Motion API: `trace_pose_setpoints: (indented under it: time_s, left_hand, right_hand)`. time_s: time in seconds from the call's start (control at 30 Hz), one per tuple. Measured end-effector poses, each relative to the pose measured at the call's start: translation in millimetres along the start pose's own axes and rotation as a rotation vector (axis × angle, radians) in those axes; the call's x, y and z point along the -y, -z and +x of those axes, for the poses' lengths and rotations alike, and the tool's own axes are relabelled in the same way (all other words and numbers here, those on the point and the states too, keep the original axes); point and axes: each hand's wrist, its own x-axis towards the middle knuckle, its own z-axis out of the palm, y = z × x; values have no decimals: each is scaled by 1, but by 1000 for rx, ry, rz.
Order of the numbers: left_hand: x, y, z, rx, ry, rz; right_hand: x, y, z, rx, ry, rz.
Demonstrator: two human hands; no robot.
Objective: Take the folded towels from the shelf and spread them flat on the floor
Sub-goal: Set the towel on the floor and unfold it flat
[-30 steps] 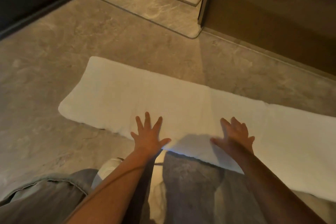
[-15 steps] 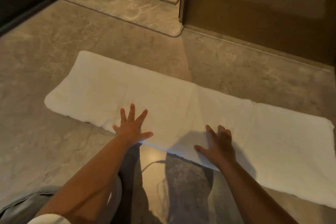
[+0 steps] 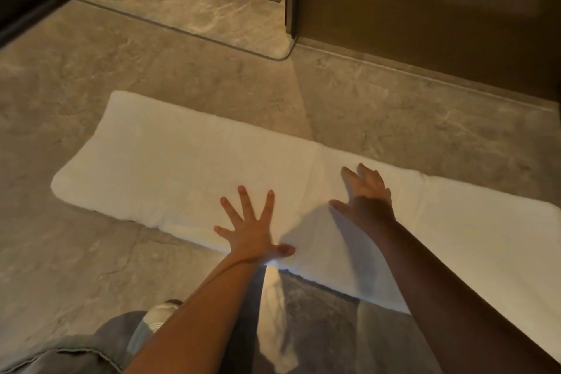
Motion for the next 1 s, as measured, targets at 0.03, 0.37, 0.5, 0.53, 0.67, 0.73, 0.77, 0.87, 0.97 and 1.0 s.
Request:
trace_pose_setpoints:
  time_s: [0.03,0.37,0.5,0.53,0.67,0.73,0.77,0.87,0.97,1.0]
  left_hand:
    - [0,0,1,7,0,0]
    - [-2,-2,3,-2,24,54]
    - [-1,-1,3,10,31,45]
    - [-1,-1,3,12,33,44]
    - [-3,1,1,11,24,33]
    - [-3,2,1,10,25,35]
    - [-4,2,0,10,26,37]
    - [-4,2,0,8,30,44]
    - [-4,1,1,-6,32,35]
    - [-3,1,1,-13,32,35]
  right_hand:
    - [1,0,8,18,-2,-2]
    - [7,9,49,53,1,48]
    - [12,10,50,4,20,14]
    - [13,11,49,-1,17,11]
    - [15,12,43,-17,49,-32]
    - [13,13,41,-26,67,1]
    - [12,14,41,-28,74,16]
    - [10,16,43,-25,87,11]
    - [11,15,43,-29,85,44]
    - [12,15,43,-31,82,69]
